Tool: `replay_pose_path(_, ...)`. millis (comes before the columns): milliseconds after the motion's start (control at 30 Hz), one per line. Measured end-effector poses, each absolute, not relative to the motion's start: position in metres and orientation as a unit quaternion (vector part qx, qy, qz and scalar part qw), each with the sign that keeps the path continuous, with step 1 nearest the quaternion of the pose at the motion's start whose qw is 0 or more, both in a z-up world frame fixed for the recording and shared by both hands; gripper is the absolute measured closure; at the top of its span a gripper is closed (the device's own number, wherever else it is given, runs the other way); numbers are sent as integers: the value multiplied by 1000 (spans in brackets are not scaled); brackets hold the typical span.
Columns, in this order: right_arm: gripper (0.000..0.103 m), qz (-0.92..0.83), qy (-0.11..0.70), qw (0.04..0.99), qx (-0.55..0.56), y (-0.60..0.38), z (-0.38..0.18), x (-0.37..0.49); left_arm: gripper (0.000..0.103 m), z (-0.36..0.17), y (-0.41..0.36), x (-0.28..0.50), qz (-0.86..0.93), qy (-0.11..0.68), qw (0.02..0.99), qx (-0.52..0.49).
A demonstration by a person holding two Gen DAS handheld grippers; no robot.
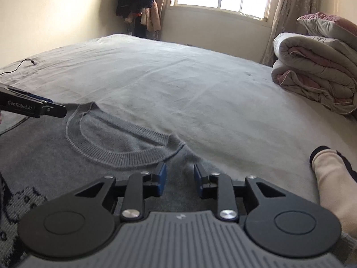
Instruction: Fold clothes
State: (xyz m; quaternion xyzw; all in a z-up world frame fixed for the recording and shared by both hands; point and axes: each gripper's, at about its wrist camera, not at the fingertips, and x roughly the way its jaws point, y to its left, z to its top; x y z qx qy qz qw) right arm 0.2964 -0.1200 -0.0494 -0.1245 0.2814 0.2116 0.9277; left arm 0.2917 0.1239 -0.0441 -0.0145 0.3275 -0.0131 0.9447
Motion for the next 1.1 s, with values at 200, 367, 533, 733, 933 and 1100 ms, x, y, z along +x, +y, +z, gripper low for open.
replay_pose_path(200,66,147,305,933,-125,-114,-55,311,43,-58,112,283,43,333,941,34)
replay_pose_path(367,61,133,306,933,-136,-114,-40,284,41,-44,93,262,51,362,930,44)
replay_pose_path(533,55,105,311,934,-138,-138,-27,253,41,-35,84,227,55,381,923,24)
replay_pose_path(733,51,54,322,937,-127,-187,-11,217,39,-21,80,177,55,397,916,0)
replay_pose_path(933,45,26,329,937,-117,-231,6,181,23,-10,92,127,80,396,914,-41)
replay_pose_path(1100,41,14,325,939,-112,-245,17,156,16,-11,108,100,107,414,901,-68)
